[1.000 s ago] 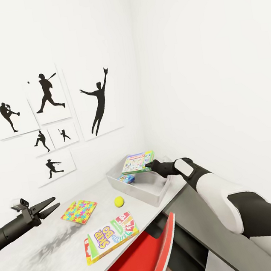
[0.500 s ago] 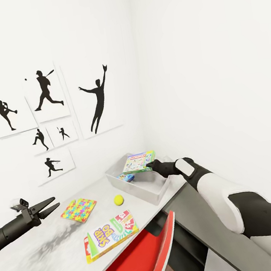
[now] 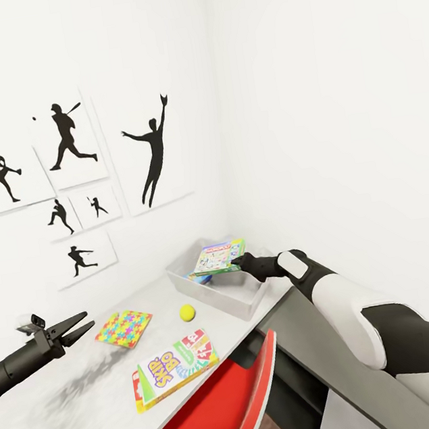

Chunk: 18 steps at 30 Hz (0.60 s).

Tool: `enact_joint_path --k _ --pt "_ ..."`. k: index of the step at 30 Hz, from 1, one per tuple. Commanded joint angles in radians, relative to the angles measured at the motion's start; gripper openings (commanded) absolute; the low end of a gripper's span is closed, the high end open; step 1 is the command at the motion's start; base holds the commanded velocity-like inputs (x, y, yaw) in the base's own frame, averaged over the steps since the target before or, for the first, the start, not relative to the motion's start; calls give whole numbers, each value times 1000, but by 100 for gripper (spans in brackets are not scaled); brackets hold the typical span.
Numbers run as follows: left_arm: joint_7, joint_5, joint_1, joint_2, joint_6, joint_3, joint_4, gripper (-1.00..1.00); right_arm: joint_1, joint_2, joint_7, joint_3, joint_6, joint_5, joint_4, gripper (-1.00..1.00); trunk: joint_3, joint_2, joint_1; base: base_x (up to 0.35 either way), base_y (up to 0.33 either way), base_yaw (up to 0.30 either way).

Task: Put all the toys in the child's room - the three board games (two on the bed and one on the table), the two jigsaw puzzles on the table, and the tennis ball on the table - inside the toy box on the table in the child's room.

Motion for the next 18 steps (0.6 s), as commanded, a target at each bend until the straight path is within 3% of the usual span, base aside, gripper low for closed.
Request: enact_joint_path --k 1,11,18 --pt "-4 -1 -1 0 11 0 0 100 -1 0 2 -10 4 1 0 -100 -4 -2 1 0 0 0" --pt "-4 -3 -1 0 11 -1 -1 100 -13 1 -5 -30 4 2 -4 -100 -20 -2 1 0 0 0" --pt "-4 -3 -1 0 11 -2 0 100 -26 9 -18 -30 5 -1 -72 -100 -32 -2 1 0 0 0"
